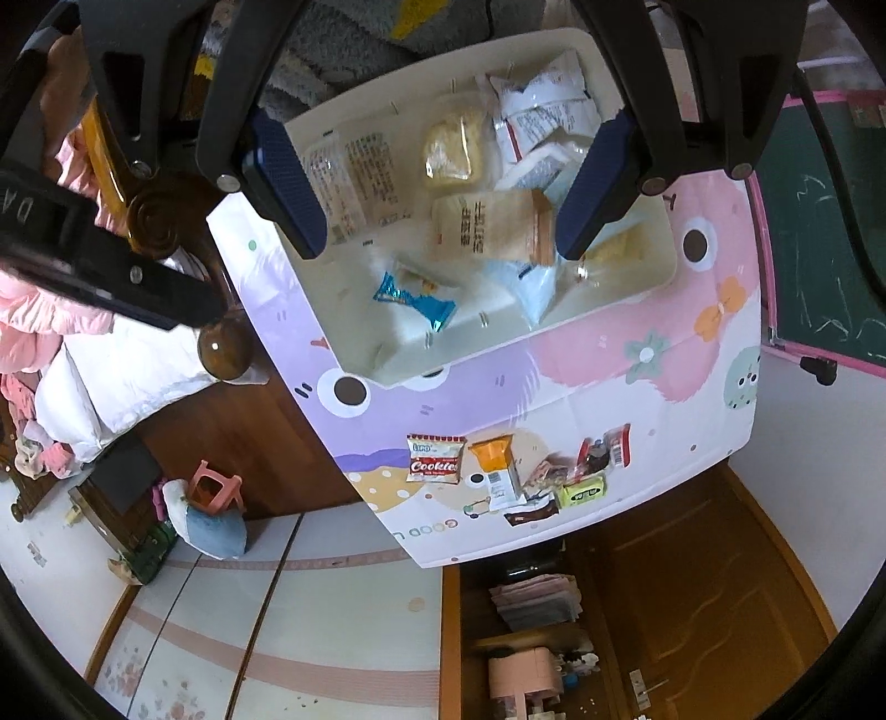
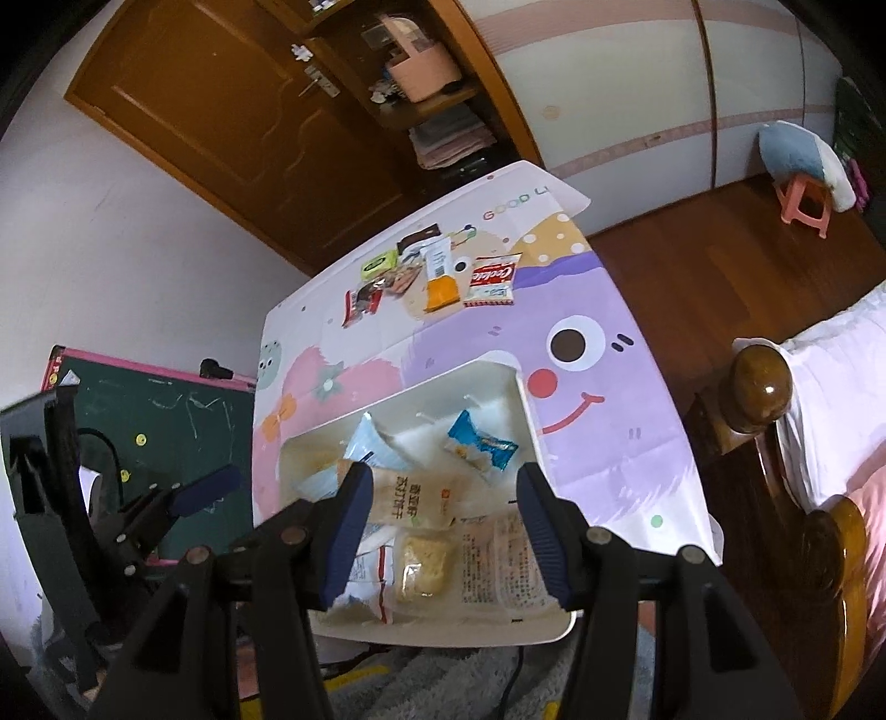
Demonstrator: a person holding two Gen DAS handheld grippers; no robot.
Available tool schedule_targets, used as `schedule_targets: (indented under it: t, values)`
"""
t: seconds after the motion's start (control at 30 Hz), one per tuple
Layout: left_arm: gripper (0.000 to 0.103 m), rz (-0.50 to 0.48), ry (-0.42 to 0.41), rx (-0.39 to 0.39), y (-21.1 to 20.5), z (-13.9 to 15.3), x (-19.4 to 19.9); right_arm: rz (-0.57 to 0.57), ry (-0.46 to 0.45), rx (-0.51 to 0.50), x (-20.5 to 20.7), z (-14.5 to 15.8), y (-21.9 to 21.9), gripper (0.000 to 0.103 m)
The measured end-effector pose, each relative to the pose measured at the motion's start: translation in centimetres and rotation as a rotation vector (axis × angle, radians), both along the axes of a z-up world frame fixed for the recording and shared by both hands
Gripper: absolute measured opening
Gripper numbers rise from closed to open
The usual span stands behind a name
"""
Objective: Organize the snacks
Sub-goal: 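Move both grippers back toward the remaining snacks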
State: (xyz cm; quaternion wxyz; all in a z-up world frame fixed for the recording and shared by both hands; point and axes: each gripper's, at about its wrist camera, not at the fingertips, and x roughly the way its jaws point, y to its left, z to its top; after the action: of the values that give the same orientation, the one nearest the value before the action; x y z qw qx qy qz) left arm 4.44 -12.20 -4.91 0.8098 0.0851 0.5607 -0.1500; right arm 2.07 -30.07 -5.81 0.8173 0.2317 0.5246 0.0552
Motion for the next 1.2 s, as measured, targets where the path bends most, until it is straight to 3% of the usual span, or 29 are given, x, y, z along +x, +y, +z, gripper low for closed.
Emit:
schedule_targets:
  t: [0.37, 0.6, 1.2]
  values:
    - [0.084, -0.008, -0.044, 0.043, -1.2, -0.2, 6.4, -0.061, 0.026, 0.013, 2.6, -2.8, -1.2, 0.054]
    - [0.084, -0.003, -0.097, 0.046, -1.4, -0.3, 11.9, -0.079, 0.02, -0.036, 5.8, -3.5, -1.6, 0.054]
    - [0.084, 0.037, -0.156, -0.017, -0.6, -0.5, 26.1, -0.077, -0.044, -0.215, 18.6, -2.7, -1.8, 0.054]
